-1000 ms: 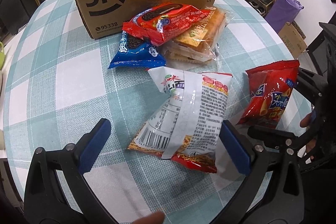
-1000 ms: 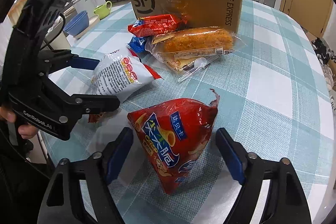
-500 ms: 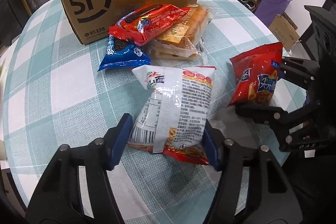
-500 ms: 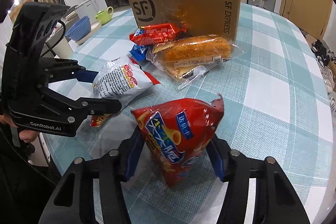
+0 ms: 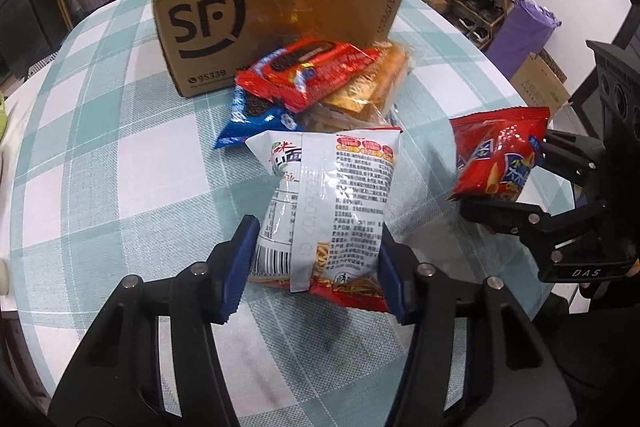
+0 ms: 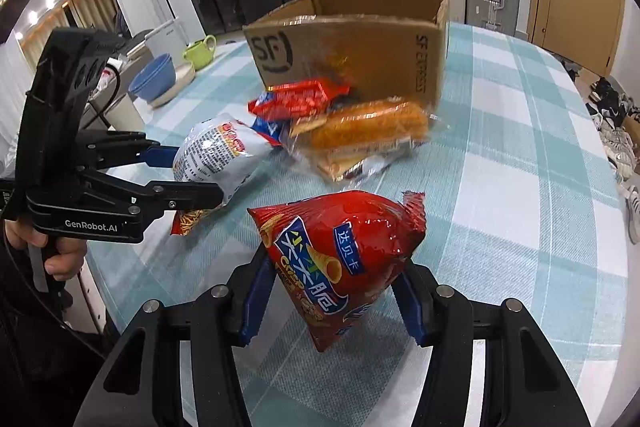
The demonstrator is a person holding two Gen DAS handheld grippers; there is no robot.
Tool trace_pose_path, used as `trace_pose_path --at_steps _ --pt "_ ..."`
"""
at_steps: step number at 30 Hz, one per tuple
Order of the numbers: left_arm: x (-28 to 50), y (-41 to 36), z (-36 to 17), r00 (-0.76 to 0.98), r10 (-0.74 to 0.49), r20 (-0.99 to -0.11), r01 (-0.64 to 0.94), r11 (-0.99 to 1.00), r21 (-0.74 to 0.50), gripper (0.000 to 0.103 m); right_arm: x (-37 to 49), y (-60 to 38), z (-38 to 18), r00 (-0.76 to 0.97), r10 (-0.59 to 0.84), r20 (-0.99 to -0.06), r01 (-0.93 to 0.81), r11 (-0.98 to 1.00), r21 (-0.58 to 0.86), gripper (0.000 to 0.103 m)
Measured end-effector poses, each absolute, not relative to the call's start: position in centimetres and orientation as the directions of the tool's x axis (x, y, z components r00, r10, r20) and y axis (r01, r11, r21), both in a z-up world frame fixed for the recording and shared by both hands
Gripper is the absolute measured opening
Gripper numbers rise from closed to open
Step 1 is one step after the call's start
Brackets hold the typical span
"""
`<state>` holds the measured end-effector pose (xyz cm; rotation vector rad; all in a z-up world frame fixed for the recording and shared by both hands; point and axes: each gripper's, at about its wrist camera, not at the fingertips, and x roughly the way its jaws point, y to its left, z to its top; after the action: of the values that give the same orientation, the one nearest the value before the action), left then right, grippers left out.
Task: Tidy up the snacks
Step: 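Lift both held bags and carry them over the cardboard box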
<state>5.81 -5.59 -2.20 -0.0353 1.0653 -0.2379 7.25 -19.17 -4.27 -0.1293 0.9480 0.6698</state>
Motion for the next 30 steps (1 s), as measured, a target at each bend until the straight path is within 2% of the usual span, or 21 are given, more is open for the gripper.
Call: trace_pose_path --at_steps 30 --pt "5.6 -0.6 5.5 0.630 -0.166 -0.759 0.046 0.983 -0.176 0.052 9.8 -19.1 1.6 0.520 0.496 -0.695 -0.547 0.818 0.175 0.056"
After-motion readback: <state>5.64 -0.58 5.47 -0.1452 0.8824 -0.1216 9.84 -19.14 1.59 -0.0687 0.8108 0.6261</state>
